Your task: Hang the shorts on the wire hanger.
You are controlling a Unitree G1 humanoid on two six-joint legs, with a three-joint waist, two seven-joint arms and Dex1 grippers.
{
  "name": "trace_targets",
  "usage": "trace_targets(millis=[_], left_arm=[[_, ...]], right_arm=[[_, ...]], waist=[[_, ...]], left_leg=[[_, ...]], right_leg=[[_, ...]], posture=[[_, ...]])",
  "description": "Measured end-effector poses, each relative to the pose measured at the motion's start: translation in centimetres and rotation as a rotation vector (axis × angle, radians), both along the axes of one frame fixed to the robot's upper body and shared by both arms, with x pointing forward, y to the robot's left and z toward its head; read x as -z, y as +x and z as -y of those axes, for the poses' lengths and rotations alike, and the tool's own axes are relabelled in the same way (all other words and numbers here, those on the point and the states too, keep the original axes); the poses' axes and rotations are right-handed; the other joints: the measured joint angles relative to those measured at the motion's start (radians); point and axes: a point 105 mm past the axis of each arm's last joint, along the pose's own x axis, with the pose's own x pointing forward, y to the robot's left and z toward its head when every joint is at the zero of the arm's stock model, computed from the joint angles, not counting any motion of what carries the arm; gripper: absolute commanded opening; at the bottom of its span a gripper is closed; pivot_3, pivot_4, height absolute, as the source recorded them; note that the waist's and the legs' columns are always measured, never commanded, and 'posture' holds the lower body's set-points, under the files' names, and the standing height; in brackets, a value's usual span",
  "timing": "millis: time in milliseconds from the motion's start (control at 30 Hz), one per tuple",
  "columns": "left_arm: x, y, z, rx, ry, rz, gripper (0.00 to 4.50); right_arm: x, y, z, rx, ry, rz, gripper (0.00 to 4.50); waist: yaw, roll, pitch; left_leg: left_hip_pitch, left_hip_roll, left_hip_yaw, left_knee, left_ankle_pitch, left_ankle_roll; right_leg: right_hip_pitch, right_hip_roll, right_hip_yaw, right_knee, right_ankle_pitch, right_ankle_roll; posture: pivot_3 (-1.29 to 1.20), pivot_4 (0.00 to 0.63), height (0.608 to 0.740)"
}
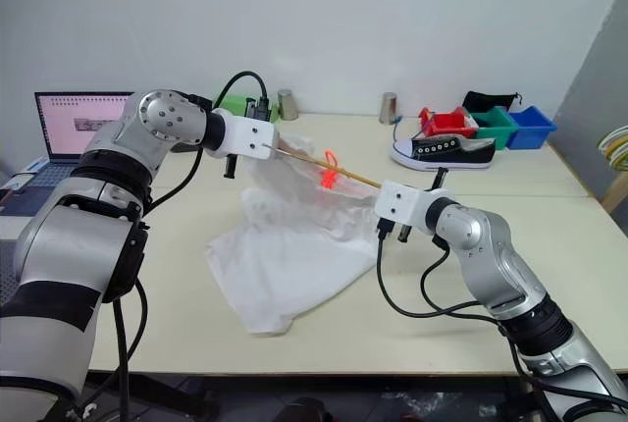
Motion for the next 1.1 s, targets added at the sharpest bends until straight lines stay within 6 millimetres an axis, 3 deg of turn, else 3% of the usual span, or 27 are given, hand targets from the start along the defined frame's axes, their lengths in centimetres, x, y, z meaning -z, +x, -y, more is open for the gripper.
trace_targets(millis=[33, 133, 267, 400, 500, 633, 733, 833, 967, 1100], left_arm=[[0.0, 0.0, 0.0, 0.0, 0.0, 0.0, 0.02], [0.1, 0.0, 0.2, 0.003, -0.002, 0.001, 0.0], [0.6, 0.0, 0.9, 0.022, -0.003, -0.012, 0.0], [0.9, -0.1, 0.9, 0.026, -0.003, -0.015, 0.0], [1.4, -0.3, 0.8, 0.043, -0.002, -0.014, 0.0], [4.2, -1.1, -0.4, 0.055, 0.017, -0.064, 0.0], [6.4, -2.1, -0.9, 0.072, 0.009, -0.112, 0.0], [7.8, -2.7, -1.0, 0.081, -0.013, -0.147, 0.0], [7.1, -3.0, -1.3, 0.025, -0.153, -0.214, 0.0], [6.3, -4.2, -2.5, -0.019, -0.317, -0.31, 0.0]], right_arm=[[0.0, 0.0, 0.0, -0.002, 0.0, -0.004, 0.0], [-0.1, -0.1, 0.0, -0.006, 0.006, -0.006, 0.62], [-0.8, -0.9, -1.3, -0.064, 0.034, 0.004, 1.78], [-0.3, -1.2, -1.3, -0.078, 0.037, -0.035, 2.73], [-0.2, -1.7, -0.7, -0.083, 0.031, -0.069, 3.46], [-1.3, -2.1, 1.2, -0.055, 0.076, -0.109, 4.47], [-1.9, -2.1, 2.2, -0.044, 0.093, -0.129, 4.47], [-1.2, -2.5, 2.2, -0.064, 0.109, -0.195, 4.47], [0.8, -3.5, 3.1, -0.078, 0.118, -0.318, 4.47], [4.4, -4.0, 2.9, -0.063, 0.443, -0.616, 4.47]], waist=[[-0.003, 0.0, 0.0], [-0.01, 0.0, 0.0], [-0.019, 0.0, 0.0], [-0.022, -0.001, -0.001], [-0.021, -0.001, -0.001], [-0.021, -0.001, -0.001], [-0.02, -0.001, -0.001], [-0.018, -0.002, -0.002], [-0.015, -0.004, -0.003], [-0.022, -0.007, -0.005]], left_leg=[[0.0, 0.0, 0.0, 0.0, 0.0, 0.0], [0.0, 0.0, 0.0, 0.0, 0.0, 0.0], [0.0, -0.001, 0.0, 0.0, 0.0, 0.0], [0.0, -0.001, 0.0, 0.0, 0.0, 0.0], [0.001, -0.001, 0.0, 0.0, 0.0, 0.0], [0.001, -0.001, 0.0, 0.0, 0.0, 0.0], [0.003, -0.001, 0.0, 0.0, 0.0, 0.0], [0.003, -0.001, 0.0, 0.0, 0.0, 0.0], [0.003, -0.001, 0.0, 0.0, 0.0, 0.0], [0.007, 0.0, 0.002, 0.0, 0.001, 0.0]], right_leg=[[0.0, 0.0, 0.0, 0.0, 0.0, 0.0], [0.0, 0.0, 0.0, 0.0, 0.0, 0.0], [0.0, -0.001, 0.0, 0.0, 0.0, 0.0], [0.0, -0.001, 0.001, 0.001, 0.0, 0.0], [0.0, -0.001, 0.001, 0.001, 0.0, 0.0], [0.0, -0.001, 0.001, 0.001, 0.0, 0.0], [0.002, -0.001, 0.001, 0.002, 0.0, 0.0], [0.002, -0.001, 0.001, 0.002, 0.0, 0.0], [0.002, -0.002, 0.001, 0.002, 0.0, 0.0], [0.004, -0.002, 0.003, 0.004, 0.0, 0.0]], posture=[[0.27, 0.0, 0.74], [0.27, 0.0, 0.74], [0.27, 0.0, 0.74], [0.27, 0.0, 0.74], [0.27, 0.0, 0.74], [0.27, 0.0, 0.74], [0.29, 0.0, 0.74], [0.29, 0.0, 0.74], [0.32, 0.0, 0.74], [0.35, 0.0, 0.74]])
